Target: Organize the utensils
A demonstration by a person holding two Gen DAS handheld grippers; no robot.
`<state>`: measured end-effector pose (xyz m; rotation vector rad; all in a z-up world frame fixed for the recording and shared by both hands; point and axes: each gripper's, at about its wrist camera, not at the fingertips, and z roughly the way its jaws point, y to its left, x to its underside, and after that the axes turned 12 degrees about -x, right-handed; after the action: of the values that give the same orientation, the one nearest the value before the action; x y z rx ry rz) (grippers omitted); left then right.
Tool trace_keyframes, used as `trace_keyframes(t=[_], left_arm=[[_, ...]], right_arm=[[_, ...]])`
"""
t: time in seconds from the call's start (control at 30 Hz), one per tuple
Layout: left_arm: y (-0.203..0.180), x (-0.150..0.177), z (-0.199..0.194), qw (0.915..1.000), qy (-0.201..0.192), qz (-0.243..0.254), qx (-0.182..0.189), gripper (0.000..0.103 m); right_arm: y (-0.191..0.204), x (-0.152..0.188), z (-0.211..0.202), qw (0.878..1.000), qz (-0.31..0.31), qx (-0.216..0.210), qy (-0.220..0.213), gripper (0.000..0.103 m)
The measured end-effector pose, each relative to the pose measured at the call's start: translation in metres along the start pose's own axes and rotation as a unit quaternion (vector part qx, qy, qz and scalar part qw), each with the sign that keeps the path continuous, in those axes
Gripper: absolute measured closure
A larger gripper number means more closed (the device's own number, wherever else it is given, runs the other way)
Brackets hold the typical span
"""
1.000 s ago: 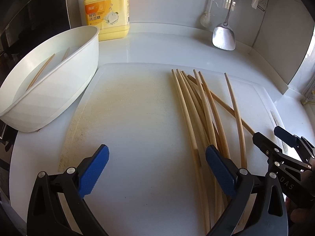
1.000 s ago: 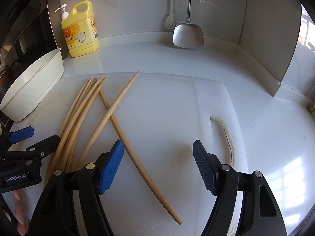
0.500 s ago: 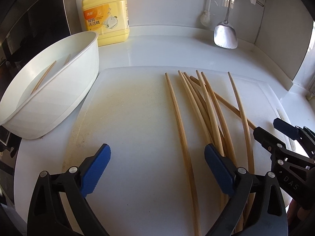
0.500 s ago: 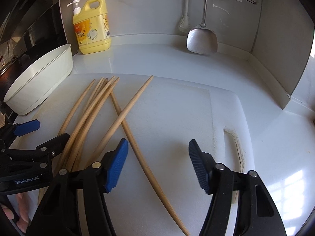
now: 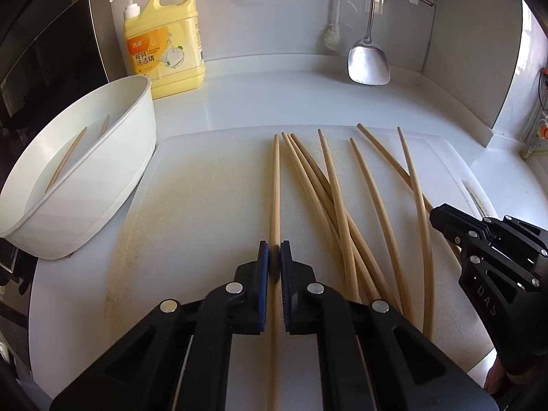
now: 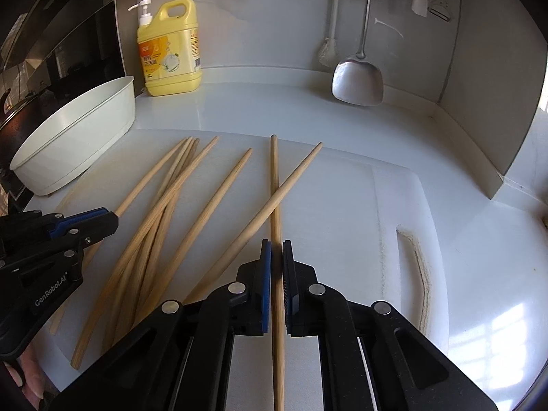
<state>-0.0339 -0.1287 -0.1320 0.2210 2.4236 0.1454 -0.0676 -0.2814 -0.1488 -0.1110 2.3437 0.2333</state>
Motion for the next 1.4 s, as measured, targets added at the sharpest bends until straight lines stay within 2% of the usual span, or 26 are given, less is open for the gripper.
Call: trace_keyframes(t=[0.13,0.43,0.97,1.4], left_arm=[[0.001,-0.001,0.001,1.0,-0.001,0.002,-0.003,0.096],[0.002,-0.001,0.001,1.0,0.001,0.001,0.004,0.096],[0.005,-0.005,-0.007,0.9999,-0.006,-0.002,0.015,0.096],[0.008,-0.005,-0.006,0.9998,0.001,-0.006,0.019,0.096]], right_arm=[[-0.012,0.0,-0.004,0.999,0.015,0.028,-0.004,0.097],[-0.018,0.003,-0.005,0.999,0.006,0.033,0.006,0.097],[-0.015,-0.002,-0.017,0.996,-0.024,0.075,-0.029,0.097],[-0.026,0.008,-0.003,0.999,0.021,0.043,0.007,0.097]])
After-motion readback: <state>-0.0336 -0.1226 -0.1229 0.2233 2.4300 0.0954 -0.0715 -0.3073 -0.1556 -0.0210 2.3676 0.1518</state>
